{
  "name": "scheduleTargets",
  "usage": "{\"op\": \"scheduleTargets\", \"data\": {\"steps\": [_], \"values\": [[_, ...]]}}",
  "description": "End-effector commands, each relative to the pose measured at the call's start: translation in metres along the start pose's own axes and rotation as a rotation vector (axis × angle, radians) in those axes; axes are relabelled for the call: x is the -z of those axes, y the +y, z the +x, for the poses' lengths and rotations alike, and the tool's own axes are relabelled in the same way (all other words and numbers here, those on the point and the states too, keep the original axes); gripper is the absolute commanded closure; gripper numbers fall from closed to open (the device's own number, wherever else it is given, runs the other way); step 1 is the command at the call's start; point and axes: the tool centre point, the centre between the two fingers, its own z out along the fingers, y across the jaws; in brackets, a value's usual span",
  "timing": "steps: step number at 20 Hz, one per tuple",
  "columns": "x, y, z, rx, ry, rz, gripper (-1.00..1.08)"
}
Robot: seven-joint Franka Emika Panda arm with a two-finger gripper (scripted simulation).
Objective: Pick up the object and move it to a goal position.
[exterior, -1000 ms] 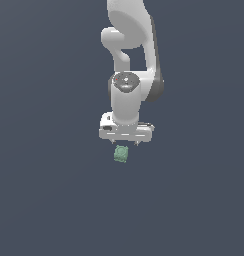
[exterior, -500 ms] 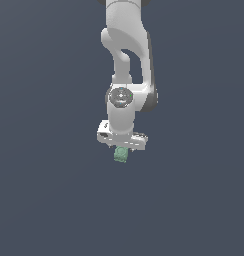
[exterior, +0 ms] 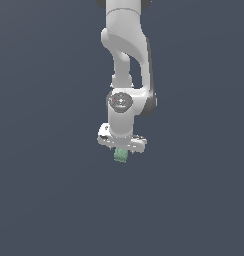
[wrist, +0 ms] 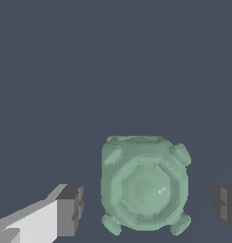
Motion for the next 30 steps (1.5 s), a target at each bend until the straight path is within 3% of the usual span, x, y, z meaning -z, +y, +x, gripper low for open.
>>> {"op": "scheduleTargets", "data": {"steps": [1,9,10,23,30], "values": [[-0.014,0.0,-0.001,-0.001,-0.001,0.0,-0.92],[-0.035,0.0,0.0,-0.004,-0.001,0.0,-0.92],[-0.035,0.0,0.0,-0.004,-0.001,0.0,1.08],[-0.034,0.0,-0.001,-0.004,-0.001,0.0,1.08],[-0.03,0.0,-0.016,-0.004,-0.001,0.0,1.08]]}}
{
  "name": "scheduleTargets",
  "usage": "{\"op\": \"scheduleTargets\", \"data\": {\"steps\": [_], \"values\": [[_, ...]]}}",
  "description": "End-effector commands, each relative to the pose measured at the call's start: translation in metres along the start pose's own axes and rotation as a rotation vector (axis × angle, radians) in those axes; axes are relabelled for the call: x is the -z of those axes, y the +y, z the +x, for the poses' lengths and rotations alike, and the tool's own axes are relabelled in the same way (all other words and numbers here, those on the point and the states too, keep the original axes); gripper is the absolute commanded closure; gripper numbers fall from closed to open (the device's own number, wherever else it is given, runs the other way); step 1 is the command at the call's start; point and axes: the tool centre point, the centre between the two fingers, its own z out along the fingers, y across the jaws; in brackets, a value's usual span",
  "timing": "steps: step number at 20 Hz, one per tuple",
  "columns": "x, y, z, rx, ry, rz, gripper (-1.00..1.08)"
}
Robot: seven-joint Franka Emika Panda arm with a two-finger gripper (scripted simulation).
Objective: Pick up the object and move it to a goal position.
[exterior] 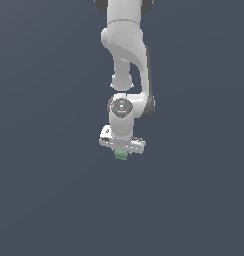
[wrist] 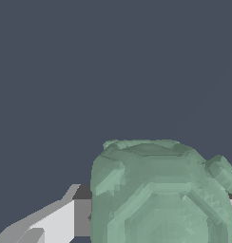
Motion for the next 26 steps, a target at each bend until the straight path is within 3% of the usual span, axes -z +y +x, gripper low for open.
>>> {"op": "scheduleTargets", "data": {"steps": [1,19,26], "values": [[0.002,0.0,-0.007,0.0,0.0,0.0,1.08],[0.033,0.002,-0.111,0.0,0.0,0.0,1.08],[0.041,0.003,-0.138,0.0,0.0,0.0,1.08]]}}
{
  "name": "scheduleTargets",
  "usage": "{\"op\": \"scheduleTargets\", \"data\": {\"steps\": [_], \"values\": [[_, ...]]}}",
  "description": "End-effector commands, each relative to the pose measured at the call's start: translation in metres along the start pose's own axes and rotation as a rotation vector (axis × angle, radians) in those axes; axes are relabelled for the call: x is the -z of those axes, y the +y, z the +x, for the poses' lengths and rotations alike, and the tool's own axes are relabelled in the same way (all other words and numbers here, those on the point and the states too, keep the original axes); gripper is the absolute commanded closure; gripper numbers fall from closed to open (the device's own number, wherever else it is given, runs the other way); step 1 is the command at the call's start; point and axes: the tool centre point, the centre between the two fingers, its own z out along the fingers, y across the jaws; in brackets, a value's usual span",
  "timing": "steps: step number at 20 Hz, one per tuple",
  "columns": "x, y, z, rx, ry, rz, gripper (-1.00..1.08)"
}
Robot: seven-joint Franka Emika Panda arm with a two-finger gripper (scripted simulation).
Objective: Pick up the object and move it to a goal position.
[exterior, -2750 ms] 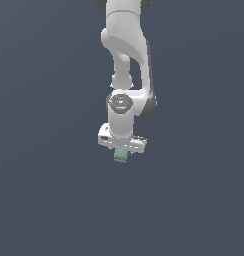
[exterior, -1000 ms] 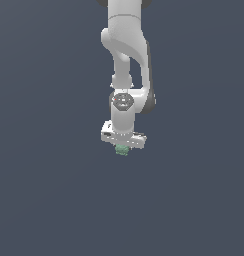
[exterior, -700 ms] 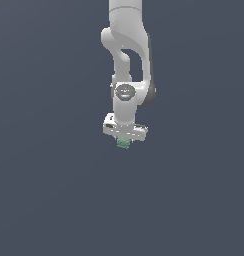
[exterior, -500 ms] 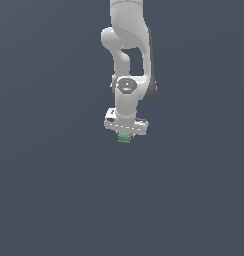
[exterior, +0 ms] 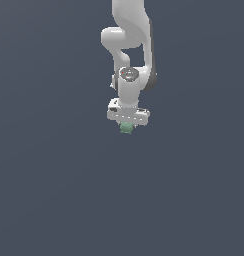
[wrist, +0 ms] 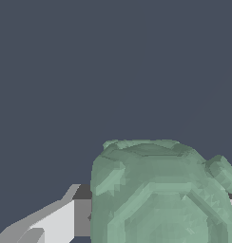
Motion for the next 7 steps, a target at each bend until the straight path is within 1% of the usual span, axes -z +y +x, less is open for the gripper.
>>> {"op": "scheduleTargets", "data": {"steps": [1,7], "values": [[0.0024,0.0001,-0.0075,0.0,0.0,0.0,1.08],[0.005,-0.0002,-0.0137,0.0,0.0,0.0,1.08]]}}
